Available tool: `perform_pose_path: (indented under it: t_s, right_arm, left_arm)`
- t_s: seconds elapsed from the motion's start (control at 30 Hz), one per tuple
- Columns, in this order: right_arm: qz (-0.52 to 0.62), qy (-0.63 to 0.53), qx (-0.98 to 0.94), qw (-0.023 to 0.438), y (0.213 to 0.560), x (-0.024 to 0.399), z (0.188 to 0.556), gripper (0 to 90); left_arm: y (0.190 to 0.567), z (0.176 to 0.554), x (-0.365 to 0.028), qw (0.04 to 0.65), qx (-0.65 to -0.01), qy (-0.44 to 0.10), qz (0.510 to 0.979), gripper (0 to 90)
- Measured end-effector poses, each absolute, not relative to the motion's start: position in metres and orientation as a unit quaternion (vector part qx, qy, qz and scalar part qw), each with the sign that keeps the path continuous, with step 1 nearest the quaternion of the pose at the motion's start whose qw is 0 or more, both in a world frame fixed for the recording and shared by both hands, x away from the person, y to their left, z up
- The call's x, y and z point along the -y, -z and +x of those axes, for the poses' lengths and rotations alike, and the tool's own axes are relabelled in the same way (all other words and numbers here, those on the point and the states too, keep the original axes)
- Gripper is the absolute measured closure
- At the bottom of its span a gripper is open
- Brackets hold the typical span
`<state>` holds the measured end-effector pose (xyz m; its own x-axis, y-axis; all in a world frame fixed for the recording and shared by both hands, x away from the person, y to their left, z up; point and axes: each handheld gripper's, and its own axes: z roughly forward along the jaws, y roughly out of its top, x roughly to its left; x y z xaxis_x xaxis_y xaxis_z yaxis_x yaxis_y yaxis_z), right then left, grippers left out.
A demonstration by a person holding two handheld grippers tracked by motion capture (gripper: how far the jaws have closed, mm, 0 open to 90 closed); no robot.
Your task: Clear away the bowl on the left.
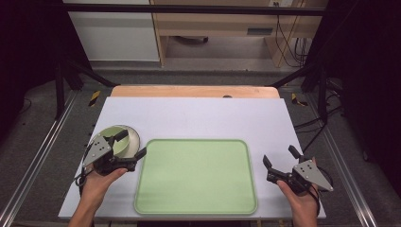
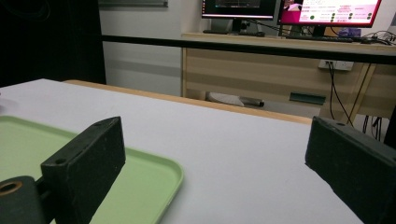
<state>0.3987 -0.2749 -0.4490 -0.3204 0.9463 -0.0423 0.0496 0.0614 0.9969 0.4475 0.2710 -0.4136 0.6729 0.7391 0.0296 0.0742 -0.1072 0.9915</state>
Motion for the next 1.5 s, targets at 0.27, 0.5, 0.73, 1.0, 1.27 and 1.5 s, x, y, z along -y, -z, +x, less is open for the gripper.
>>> perform_pose_path:
  t_s: [0.27, 0.5, 0.73, 1.0, 1.27, 1.5]
  right_arm:
    - [0.426, -0.547, -0.594, 0.408, 0.45, 0.275, 0.399, 3.6]
    - [0.42, -0.547, -0.598, 0.408, 0.449, 0.273, 0.398, 3.7]
    - [0.417, -0.548, -0.601, 0.405, 0.45, 0.271, 0.399, 3.9]
    - [0.419, -0.547, -0.598, 0.41, 0.449, 0.27, 0.398, 3.9]
    - [0.421, -0.543, -0.603, 0.406, 0.452, 0.265, 0.399, 3.9]
    - [0.423, -0.546, -0.597, 0.408, 0.448, 0.267, 0.396, 3.9]
  left_arm:
    - [0.397, 0.446, -0.29, 0.589, -0.307, -0.299, 0.685, 9.0]
    - [0.381, 0.446, -0.307, 0.586, -0.324, -0.308, 0.675, 8.4]
    - [0.367, 0.453, -0.32, 0.557, -0.344, -0.327, 0.682, 9.5]
    - [0.339, 0.48, -0.333, 0.542, -0.371, -0.336, 0.675, 9.3]
    - [0.338, 0.495, -0.345, 0.534, -0.399, -0.329, 0.669, 9.5]
    - [0.351, 0.493, -0.357, 0.527, -0.418, -0.328, 0.663, 11.7]
